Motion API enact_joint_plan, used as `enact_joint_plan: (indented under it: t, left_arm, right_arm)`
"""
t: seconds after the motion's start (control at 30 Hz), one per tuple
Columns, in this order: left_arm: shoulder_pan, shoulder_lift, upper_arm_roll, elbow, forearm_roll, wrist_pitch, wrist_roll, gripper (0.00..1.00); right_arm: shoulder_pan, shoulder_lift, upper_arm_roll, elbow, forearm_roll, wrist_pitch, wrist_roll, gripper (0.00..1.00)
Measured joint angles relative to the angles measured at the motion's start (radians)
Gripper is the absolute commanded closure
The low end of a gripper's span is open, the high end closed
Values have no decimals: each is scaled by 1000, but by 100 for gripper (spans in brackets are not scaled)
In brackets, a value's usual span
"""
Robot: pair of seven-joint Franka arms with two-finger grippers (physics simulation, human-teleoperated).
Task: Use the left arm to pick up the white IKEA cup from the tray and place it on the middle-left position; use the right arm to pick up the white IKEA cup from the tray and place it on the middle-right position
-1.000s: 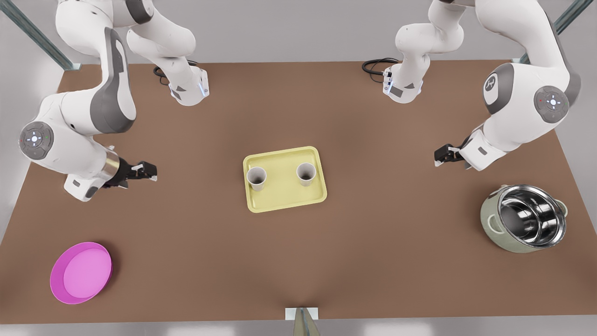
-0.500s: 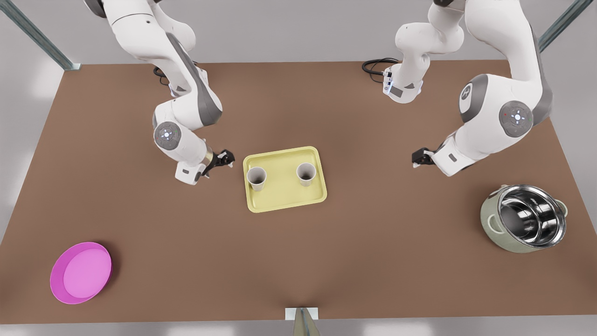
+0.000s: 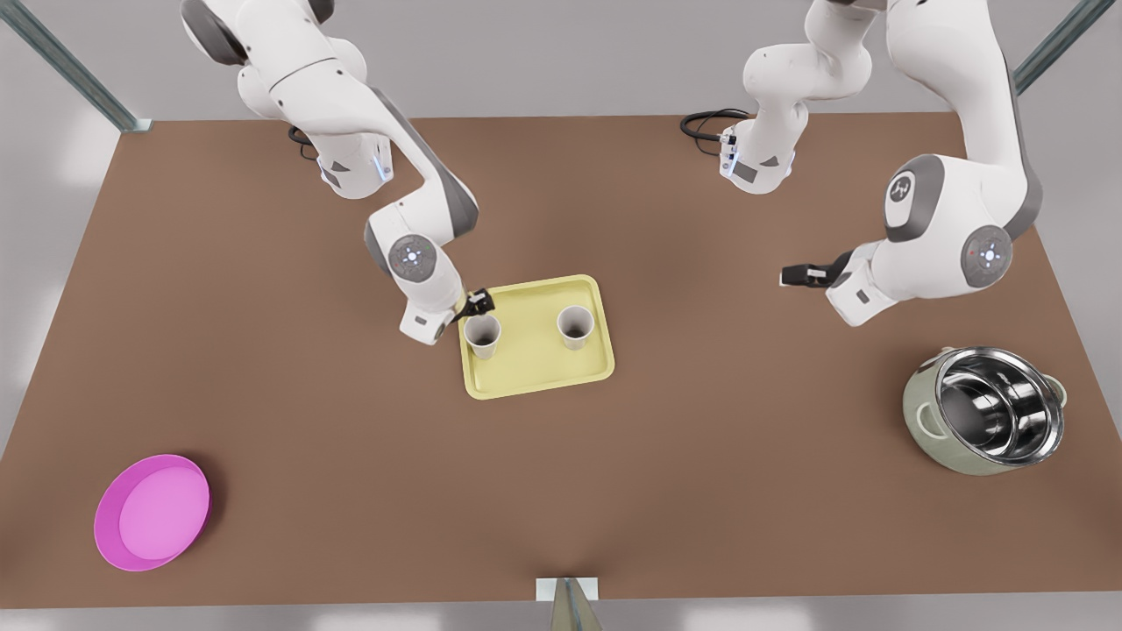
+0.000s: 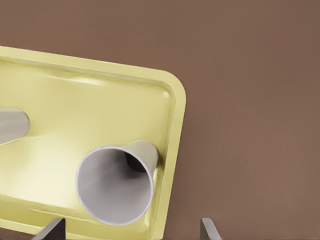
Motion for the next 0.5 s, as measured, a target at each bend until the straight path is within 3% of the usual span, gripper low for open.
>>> enact_joint_plan:
  t: [0.43, 0.5]
  left_arm:
    - [0, -1, 0, -2, -2, 9, 2, 0]
    - [1, -1, -1, -2, -1, 8, 3, 0]
  right_arm:
    - [-1, 107, -4, -3, 3, 42, 151, 0]
    - [-3, 117, -5, -3, 3, 44, 166, 8]
